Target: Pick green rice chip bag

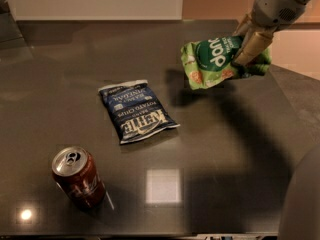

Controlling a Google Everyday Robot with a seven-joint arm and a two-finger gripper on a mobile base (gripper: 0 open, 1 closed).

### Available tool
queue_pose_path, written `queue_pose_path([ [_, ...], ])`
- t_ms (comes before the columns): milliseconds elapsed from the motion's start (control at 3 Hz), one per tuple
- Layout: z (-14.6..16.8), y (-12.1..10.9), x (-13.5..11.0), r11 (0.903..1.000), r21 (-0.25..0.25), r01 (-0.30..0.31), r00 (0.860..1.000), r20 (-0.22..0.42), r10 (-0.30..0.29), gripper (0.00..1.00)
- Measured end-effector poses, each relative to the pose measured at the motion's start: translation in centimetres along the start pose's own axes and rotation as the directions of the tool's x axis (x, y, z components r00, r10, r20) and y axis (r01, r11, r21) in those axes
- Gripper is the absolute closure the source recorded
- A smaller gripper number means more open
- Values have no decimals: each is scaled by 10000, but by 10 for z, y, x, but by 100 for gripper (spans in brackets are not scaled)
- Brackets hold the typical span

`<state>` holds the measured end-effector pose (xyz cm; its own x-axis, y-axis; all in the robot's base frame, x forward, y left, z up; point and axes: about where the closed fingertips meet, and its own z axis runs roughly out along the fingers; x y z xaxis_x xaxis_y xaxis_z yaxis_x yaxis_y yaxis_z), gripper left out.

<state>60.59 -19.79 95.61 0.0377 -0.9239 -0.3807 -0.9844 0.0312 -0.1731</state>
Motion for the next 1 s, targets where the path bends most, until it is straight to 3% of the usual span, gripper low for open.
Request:
queue_pose_path([
  [333,-36,-6,-26,9973,706,184,9985,504,-220,100],
  [667,-60,-1,-43,9936,1063,393,9960,753,-474,100],
  [1000,-60,-11,-47,9893,1413,365,9950,865,-491,100],
])
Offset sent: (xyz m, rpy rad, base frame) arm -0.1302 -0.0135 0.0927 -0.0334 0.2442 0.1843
